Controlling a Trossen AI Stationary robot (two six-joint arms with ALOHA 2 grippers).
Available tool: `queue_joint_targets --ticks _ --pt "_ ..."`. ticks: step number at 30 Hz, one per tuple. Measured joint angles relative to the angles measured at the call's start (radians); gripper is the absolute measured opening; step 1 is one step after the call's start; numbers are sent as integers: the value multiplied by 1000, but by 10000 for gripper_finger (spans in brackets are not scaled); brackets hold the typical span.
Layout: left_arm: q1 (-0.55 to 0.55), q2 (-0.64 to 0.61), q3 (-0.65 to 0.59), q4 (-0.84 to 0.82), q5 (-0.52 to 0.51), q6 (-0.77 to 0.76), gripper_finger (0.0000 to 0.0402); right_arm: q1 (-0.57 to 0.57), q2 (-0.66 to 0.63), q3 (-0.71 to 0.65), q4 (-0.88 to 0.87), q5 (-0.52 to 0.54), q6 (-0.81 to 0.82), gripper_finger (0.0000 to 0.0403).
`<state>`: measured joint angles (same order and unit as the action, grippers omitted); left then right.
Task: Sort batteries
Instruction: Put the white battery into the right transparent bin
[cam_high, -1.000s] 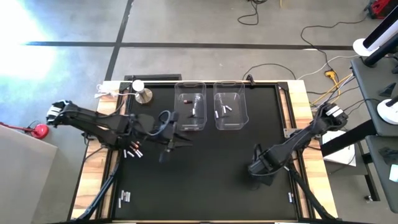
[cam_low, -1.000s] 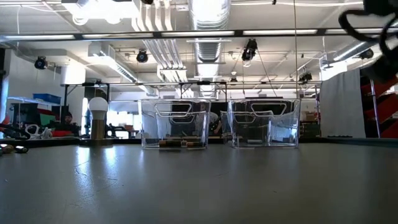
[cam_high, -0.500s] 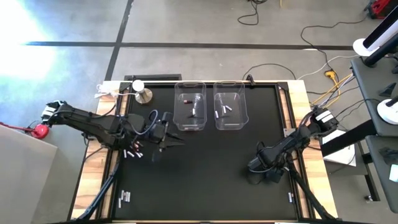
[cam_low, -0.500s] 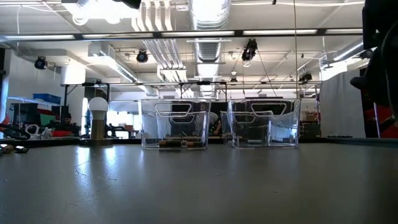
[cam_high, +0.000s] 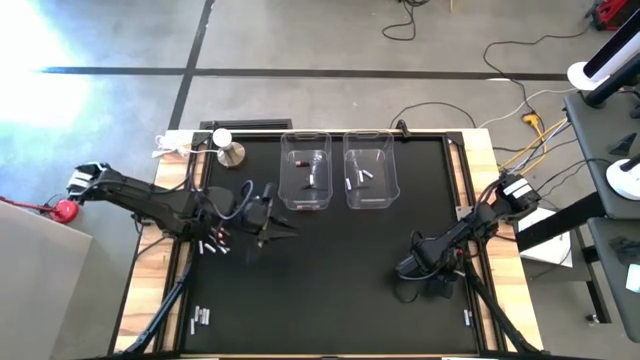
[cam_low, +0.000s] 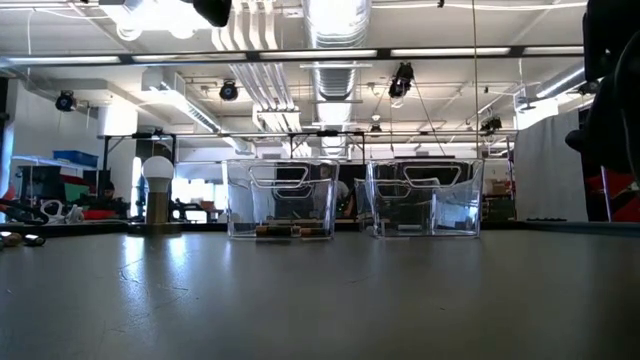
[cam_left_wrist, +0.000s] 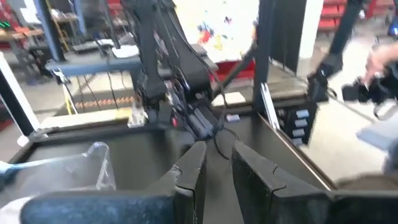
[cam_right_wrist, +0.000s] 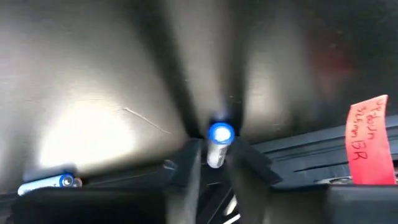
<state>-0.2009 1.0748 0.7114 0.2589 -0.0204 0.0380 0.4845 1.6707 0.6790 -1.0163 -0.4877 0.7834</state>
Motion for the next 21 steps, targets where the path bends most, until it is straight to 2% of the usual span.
queue_joint_targets --ticks 4,11,15,21 --pt "6 -5 -22 41 -1 -29 57 1 0 16 -10 12 -2 23" --pt "6 -24 -18 29 -1 -29 57 0 -34 101 -9 93 -6 24" --pt "5 -51 -18 0 19 -56 57 -3 -77 215 -68 202 13 23" --pt "5 -134 -18 -44 37 -36 57 -36 -129 512 -196 446 -44 23"
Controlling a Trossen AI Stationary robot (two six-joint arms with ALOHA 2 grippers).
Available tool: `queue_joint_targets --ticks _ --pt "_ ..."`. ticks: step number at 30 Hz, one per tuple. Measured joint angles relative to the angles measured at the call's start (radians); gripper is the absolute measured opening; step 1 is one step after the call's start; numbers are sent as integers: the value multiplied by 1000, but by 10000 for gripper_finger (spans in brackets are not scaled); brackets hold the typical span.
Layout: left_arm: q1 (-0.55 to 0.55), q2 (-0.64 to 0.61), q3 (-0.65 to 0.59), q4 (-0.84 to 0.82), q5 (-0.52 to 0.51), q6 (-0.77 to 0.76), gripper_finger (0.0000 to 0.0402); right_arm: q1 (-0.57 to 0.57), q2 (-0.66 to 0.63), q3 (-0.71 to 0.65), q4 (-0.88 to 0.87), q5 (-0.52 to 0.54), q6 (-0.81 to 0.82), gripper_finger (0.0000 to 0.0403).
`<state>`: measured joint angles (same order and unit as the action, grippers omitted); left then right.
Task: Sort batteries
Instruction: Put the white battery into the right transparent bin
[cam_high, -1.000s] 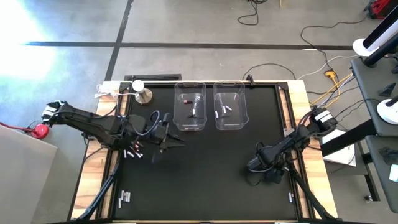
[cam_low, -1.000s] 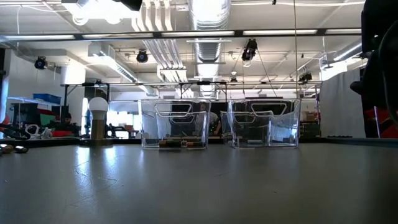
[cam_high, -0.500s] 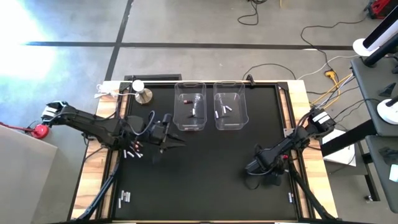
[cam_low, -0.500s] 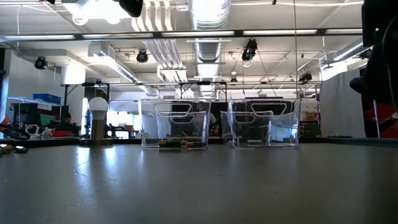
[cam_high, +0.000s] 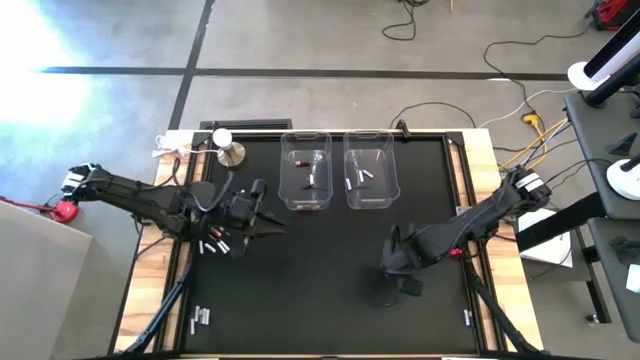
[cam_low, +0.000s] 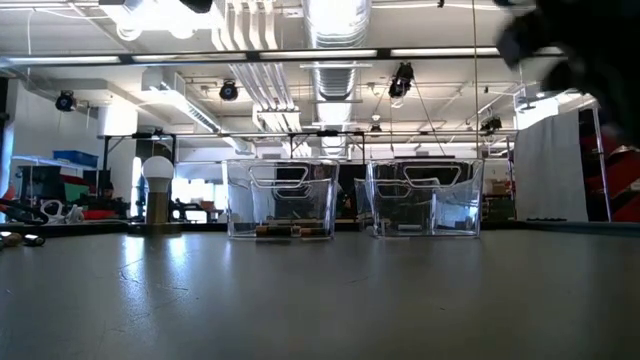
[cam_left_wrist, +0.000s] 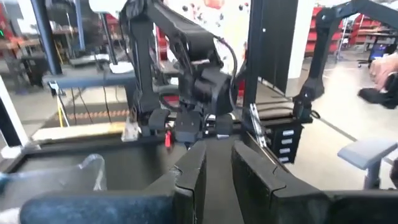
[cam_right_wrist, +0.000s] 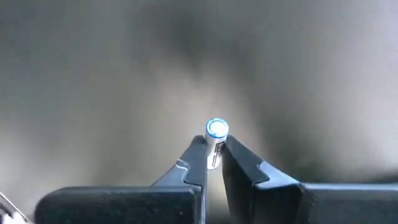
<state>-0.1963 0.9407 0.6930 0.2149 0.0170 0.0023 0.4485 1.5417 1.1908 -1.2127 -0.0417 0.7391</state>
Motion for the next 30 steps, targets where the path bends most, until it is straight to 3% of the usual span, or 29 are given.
queue_joint_targets --ticks 6,10,19,27,30 --pt "0 -71 0 -11 0 68 57 -133 9 283 -60 266 -225 23" --pt "0 -82 0 -69 0 67 57 -285 64 396 -52 340 -448 23" --pt "0 -111 0 -172 1 56 57 -673 285 523 -61 269 -743 23" --pt "-9 -204 -11 -264 -4 -8 57 -865 384 495 19 118 -832 23" --pt "-13 -224 -31 -265 -5 -12 57 -901 422 490 45 111 -844 23"
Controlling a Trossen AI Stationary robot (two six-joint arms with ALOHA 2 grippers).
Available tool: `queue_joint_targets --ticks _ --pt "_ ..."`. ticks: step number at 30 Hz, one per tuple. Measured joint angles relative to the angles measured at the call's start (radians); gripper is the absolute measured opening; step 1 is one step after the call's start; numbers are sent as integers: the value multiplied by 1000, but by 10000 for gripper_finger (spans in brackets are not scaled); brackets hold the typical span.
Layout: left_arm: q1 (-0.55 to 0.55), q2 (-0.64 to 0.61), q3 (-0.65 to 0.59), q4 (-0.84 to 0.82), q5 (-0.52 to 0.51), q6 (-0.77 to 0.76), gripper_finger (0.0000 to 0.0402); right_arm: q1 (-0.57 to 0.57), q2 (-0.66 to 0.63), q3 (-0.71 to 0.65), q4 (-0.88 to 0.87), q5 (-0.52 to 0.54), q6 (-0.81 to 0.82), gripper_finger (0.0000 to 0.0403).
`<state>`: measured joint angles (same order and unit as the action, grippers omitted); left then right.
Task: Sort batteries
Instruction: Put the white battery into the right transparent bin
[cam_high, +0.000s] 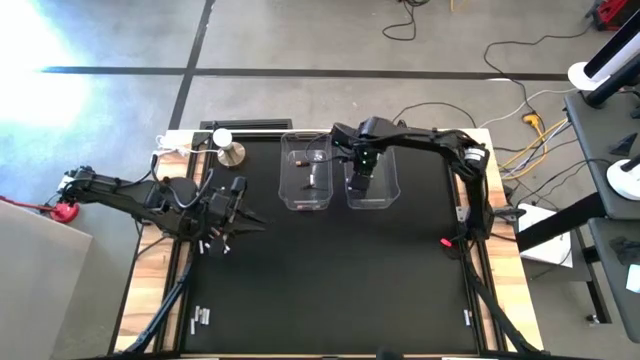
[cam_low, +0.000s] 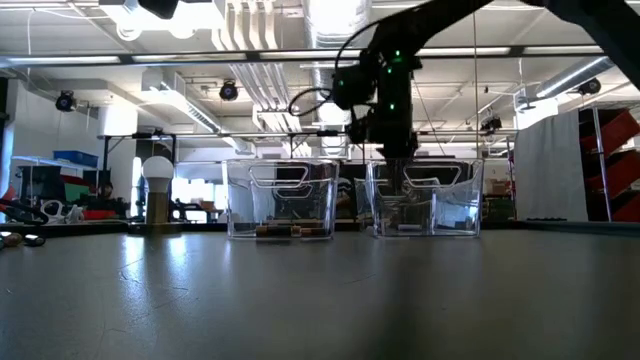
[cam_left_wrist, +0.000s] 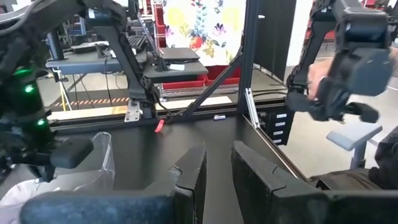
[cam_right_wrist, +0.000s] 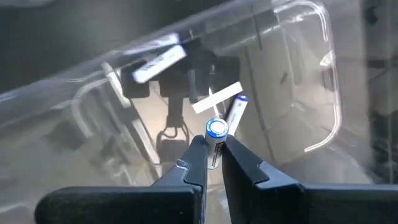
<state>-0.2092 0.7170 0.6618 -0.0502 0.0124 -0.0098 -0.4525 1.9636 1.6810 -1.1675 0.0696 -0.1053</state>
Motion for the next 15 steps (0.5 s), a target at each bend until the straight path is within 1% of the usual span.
queue_joint_targets --ticks 6,15 --pt "0 -32 -18 4 -2 -8 57 -43 70 -1 7 0 -4 23" --pt "0 -36 -23 18 -3 -6 57 -69 88 -1 35 -2 -27 23"
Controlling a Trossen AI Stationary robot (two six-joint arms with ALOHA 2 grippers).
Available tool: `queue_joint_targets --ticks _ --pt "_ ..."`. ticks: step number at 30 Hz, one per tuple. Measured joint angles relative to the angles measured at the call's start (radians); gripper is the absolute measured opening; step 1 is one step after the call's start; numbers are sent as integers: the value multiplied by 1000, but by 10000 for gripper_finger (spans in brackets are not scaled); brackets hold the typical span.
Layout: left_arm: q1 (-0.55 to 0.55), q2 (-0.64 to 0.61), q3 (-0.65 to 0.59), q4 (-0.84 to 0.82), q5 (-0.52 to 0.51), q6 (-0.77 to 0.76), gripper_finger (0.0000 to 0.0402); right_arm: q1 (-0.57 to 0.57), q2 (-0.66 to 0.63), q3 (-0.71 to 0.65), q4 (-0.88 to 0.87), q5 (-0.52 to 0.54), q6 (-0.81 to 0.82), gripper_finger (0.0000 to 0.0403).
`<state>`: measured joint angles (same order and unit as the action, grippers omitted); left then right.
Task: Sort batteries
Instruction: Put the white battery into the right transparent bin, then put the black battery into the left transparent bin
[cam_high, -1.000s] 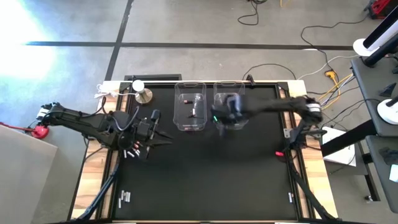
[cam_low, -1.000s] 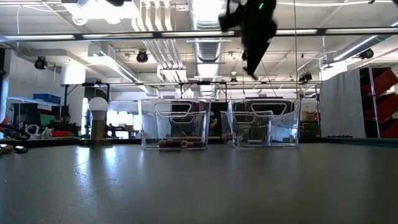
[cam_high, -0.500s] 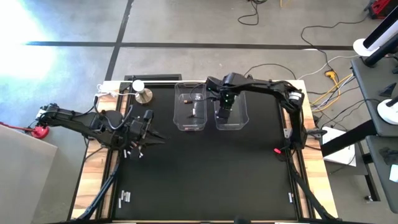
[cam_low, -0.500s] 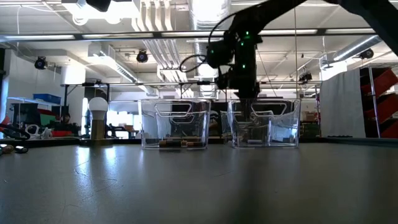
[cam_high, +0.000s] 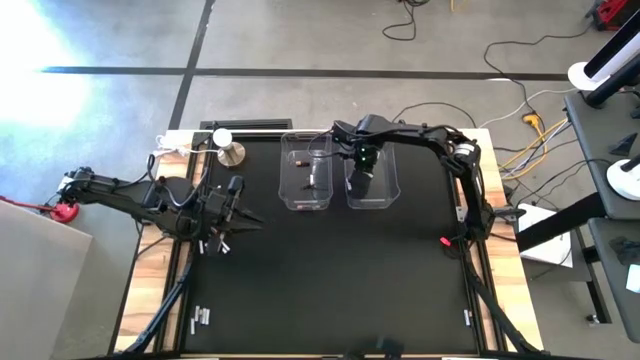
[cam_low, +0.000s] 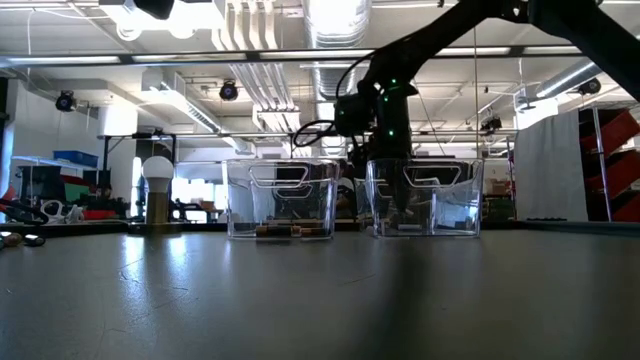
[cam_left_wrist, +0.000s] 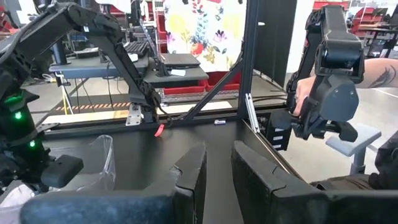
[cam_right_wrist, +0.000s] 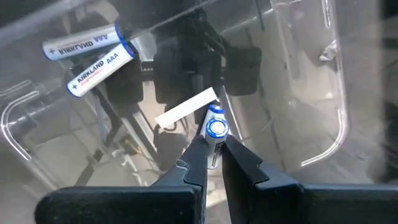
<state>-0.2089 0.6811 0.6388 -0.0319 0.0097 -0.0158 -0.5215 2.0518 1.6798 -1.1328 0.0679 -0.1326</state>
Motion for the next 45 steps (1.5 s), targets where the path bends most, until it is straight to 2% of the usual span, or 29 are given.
queue_joint_targets --ticks 24,37,45 --pt "0 9 0 8 0 -1 57 -36 95 0 -1 3 73 25" --pt "0 9 0 8 0 -1 57 -35 82 -1 -7 2 70 86" --pt "0 5 0 8 0 5 57 -2 -77 4 -71 2 89 128"
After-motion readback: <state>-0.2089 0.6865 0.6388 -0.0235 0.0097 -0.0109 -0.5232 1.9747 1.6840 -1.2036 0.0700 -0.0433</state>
